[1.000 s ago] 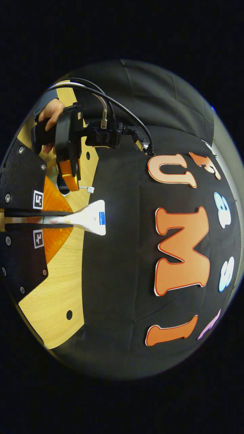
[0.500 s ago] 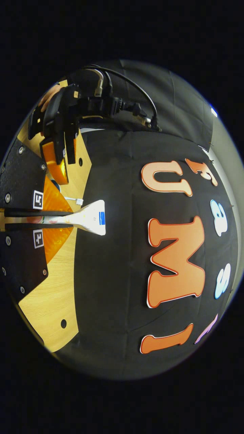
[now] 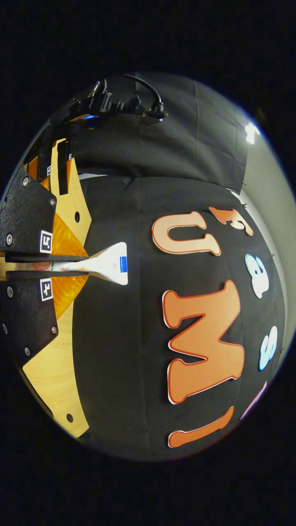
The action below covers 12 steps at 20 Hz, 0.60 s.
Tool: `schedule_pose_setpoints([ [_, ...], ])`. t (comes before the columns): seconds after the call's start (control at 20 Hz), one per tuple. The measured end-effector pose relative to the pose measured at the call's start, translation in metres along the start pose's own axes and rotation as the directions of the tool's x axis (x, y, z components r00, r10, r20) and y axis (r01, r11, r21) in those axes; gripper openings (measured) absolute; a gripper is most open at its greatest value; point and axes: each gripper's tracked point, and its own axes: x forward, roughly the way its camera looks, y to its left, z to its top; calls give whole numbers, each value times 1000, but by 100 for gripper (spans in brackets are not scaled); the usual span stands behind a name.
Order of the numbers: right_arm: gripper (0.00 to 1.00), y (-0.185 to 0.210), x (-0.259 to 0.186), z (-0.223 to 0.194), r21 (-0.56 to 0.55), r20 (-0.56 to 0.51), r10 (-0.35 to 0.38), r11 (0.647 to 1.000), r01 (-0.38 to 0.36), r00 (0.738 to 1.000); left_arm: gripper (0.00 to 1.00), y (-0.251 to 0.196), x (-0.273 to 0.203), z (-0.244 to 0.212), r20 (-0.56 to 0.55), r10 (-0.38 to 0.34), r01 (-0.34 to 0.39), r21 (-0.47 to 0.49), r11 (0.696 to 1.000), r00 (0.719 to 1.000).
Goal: Put the toothbrush and toothpaste on the desktop into the cup, then pick up the cup and place it on the coaster on the desktop.
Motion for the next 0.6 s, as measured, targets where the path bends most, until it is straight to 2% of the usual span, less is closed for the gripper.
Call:
schedule_pose_setpoints([
  [0.25,8,7,29,-7,-5,45,29,1000,-29,999,98,15,-14,-6,12,20,-20,-3,1000,1000],
  [0.45,8,22,46,-30,47,51,107,993,-110,993,99,21,-18,-9,7,20,-20,-9,1000,1000],
  [0.6,8,20,57,-42,55,45,109,992,-112,993,99,23,-18,-11,9,19,-19,-20,1000,1000],
])
